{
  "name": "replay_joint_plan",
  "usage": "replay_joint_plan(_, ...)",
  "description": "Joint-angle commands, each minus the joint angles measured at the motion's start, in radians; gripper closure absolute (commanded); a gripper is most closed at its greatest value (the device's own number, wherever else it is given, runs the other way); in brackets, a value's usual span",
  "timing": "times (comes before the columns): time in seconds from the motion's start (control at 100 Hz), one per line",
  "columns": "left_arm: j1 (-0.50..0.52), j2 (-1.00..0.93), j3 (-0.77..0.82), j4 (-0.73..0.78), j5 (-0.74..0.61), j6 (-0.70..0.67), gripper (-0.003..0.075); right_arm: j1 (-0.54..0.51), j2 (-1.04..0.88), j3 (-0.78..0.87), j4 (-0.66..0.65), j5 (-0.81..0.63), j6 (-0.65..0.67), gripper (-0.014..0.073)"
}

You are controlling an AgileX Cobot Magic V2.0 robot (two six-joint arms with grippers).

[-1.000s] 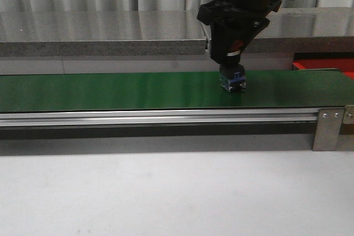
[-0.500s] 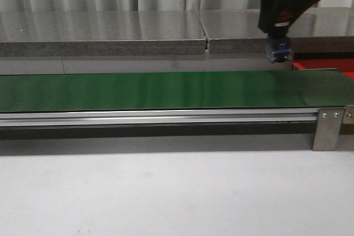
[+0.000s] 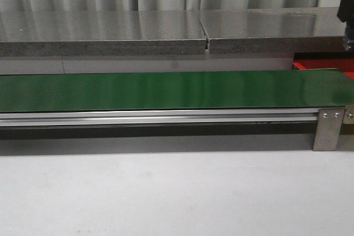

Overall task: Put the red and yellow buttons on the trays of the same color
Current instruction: 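Carry the red button into the red tray, open right gripper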

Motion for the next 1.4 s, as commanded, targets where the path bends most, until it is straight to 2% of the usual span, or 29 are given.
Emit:
replay_joint_plan(0.0, -0.008, 0.005, -0.028, -0.009, -0.071, -0.003, 0.0739, -0.036, -0.042, -0.029, 0.001, -0.055, 0.054, 0.0326)
replay_joint_plan(0.35, -0.008, 0.005, -0.028, -0.009, -0.071, -0.003, 0.0739, -0.091, 0.082, -0.052, 0.01, -0.135, 0.087, 0.0326)
replay_joint_plan(0.79, -0.008, 0.005, -0.028, -0.009, -0.071, -0.003, 0.0739, -0.091, 0.298, -0.304, 0.098, -0.092, 0.087, 0.0323)
replay_joint_plan(0.89, -0.008, 0.005, -0.028, -0.009, -0.071, -0.003, 0.0739, -0.091, 0.314, -0.31, 0.108, -0.09, 0.087, 0.0249)
replay_joint_plan(1.01, -0.008, 0.005, -0.028, -0.009, -0.071, -0.003, 0.0739, -0.091, 0.317, -0.31, 0.108, -0.088, 0.087, 0.0043)
replay_joint_plan(1.06, -0.008, 0.005, -0.028, -0.009, -0.071, -0.003, 0.0739, -0.091, 0.317, -0.31, 0.108, -0.088, 0.087, -0.0006)
replay_joint_plan(1.39, -0.008, 0.005, -0.028, -0.009, -0.071, -0.003, 0.0739, -0.087, 0.237, -0.296, 0.069, -0.084, 0.046, -0.0019)
